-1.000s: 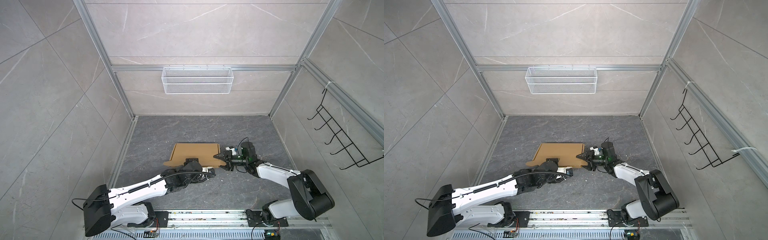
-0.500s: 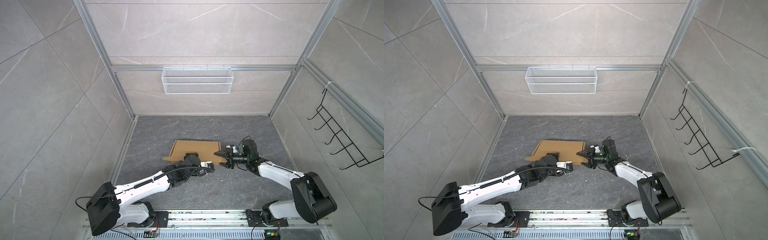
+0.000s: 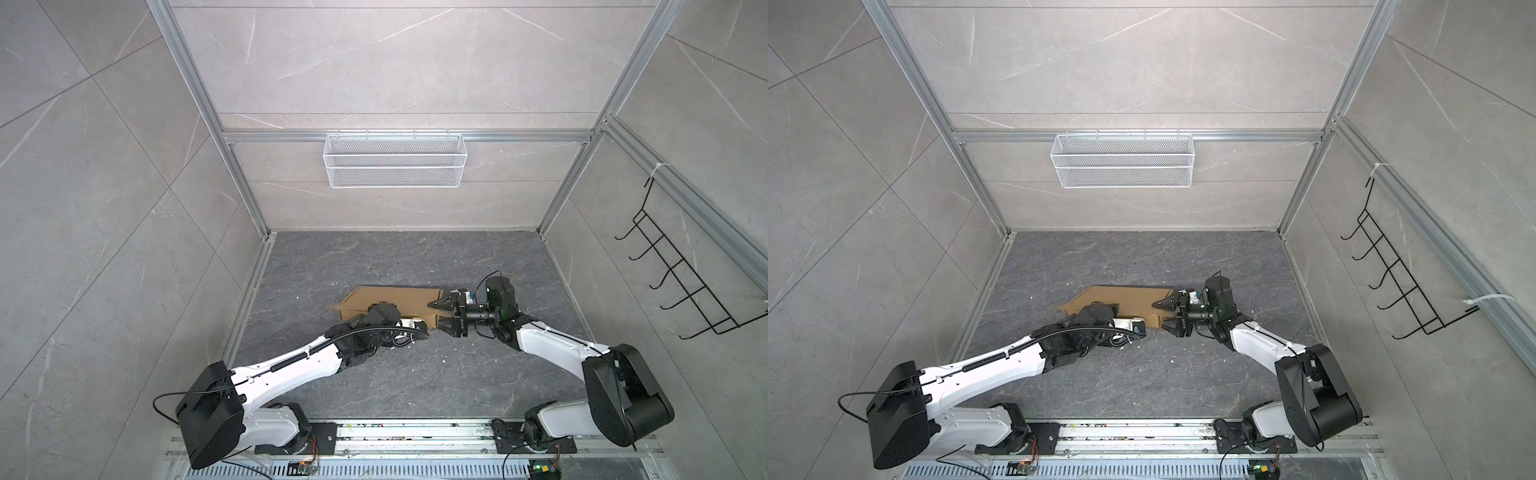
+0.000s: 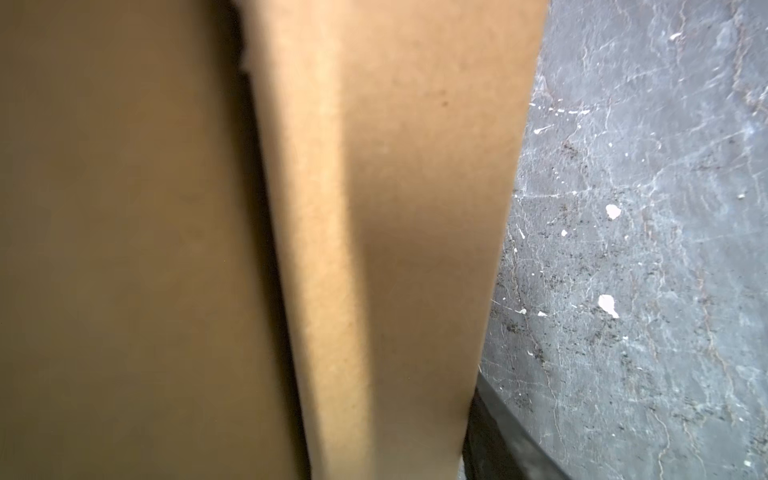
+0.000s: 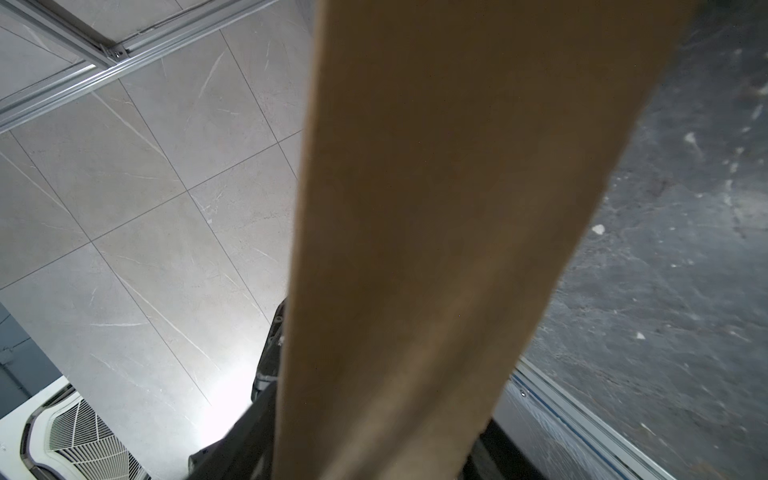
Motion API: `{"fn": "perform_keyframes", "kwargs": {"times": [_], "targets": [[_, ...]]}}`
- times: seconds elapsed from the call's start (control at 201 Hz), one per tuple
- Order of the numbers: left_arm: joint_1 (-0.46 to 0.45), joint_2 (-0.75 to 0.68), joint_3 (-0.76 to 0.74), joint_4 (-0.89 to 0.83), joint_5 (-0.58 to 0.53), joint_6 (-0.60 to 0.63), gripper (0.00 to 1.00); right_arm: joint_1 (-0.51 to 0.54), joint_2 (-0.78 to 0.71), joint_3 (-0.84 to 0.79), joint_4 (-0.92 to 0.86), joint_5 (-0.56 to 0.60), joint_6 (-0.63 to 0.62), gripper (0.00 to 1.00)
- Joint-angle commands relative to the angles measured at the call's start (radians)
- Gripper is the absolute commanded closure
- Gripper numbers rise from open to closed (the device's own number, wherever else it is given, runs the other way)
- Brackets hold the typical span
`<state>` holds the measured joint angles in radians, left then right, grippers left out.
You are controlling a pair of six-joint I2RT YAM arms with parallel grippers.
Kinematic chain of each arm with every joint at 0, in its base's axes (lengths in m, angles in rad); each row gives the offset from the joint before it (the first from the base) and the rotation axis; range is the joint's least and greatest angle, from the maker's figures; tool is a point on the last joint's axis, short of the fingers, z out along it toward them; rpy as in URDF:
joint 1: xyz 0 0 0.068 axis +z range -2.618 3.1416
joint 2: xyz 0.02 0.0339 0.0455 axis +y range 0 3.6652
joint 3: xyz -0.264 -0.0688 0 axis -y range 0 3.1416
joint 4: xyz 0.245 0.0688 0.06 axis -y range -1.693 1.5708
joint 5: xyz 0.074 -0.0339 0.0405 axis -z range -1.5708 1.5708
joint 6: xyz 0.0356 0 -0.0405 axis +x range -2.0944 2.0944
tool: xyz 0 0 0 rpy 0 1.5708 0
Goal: Fold the paper box
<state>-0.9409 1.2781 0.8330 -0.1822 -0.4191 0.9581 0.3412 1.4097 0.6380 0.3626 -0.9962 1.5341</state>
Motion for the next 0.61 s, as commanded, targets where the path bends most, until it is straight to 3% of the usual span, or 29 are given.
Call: {"fn": "perform_keyframes", "kwargs": {"times": [0.0,0.204,0.403,0.498,0.602], "targets": [[0.012,-0.003,0.056,-0.038,0.014,-0.005,0.44,-0.013,-0.024,0.021,0.024,-0.036,0.001,0.32],[0.033,-0.002,0.11,-0.155,0.039,-0.051,0.47,-0.085,-0.075,0.004,-0.058,-0.047,-0.059,0.23],[0.034,0.006,0.208,-0.359,0.077,-0.125,0.49,-0.166,-0.111,-0.016,-0.09,-0.065,-0.101,0.21],[0.035,0.025,0.284,-0.474,0.122,-0.172,0.49,-0.221,-0.119,0.01,-0.209,-0.054,-0.215,0.21],[0.034,0.081,0.397,-0.639,0.19,-0.23,0.51,-0.27,-0.116,0.081,-0.447,0.022,-0.451,0.21]]}}
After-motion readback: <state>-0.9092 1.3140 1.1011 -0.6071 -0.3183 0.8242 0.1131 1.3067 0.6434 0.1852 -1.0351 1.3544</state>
